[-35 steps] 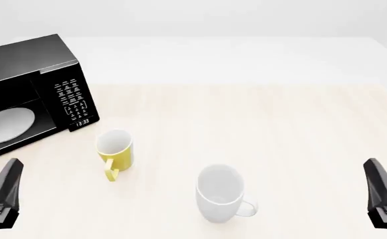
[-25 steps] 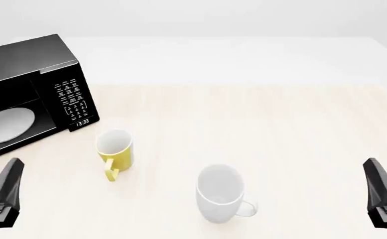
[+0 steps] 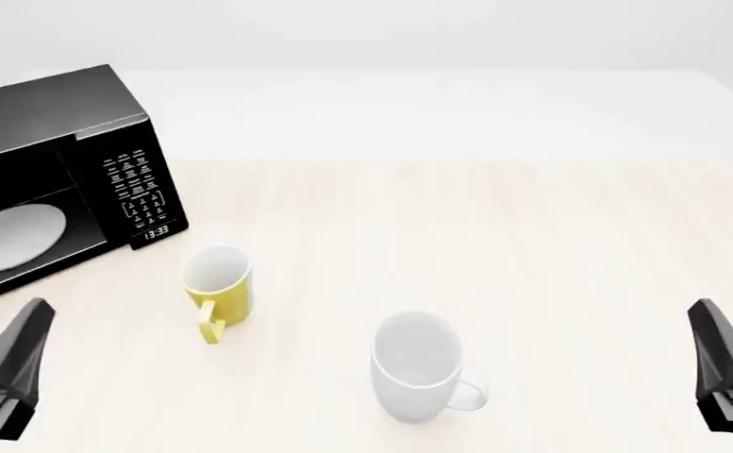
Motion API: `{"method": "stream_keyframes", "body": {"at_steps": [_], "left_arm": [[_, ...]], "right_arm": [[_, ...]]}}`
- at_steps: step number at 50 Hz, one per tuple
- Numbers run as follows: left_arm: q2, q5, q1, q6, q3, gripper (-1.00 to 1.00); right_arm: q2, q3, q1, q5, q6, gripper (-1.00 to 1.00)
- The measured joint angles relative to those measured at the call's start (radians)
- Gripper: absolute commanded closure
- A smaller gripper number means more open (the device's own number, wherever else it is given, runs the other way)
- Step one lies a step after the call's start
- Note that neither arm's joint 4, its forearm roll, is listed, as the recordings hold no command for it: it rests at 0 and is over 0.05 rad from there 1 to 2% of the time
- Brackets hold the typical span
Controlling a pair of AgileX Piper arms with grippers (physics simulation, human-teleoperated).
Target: Put the yellow and white mug in the microwave and close it.
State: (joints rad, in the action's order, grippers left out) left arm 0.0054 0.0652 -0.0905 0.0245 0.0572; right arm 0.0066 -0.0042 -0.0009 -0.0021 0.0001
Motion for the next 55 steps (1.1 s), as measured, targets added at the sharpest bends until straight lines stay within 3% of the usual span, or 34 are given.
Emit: {"method": "stream_keyframes", "body": {"at_steps": [29,55], "left_arm": [[0.041,0.153,-0.144,0.003,0.065,-1.00],[0.423,-0.065,-0.197,-0.060,0.075,-1.00]], "right_arm": [[0.000,0.000,0.000,0.000,0.000,-1.00],[0.000,0.000,0.000,0.000,0.000,-1.00]]}}
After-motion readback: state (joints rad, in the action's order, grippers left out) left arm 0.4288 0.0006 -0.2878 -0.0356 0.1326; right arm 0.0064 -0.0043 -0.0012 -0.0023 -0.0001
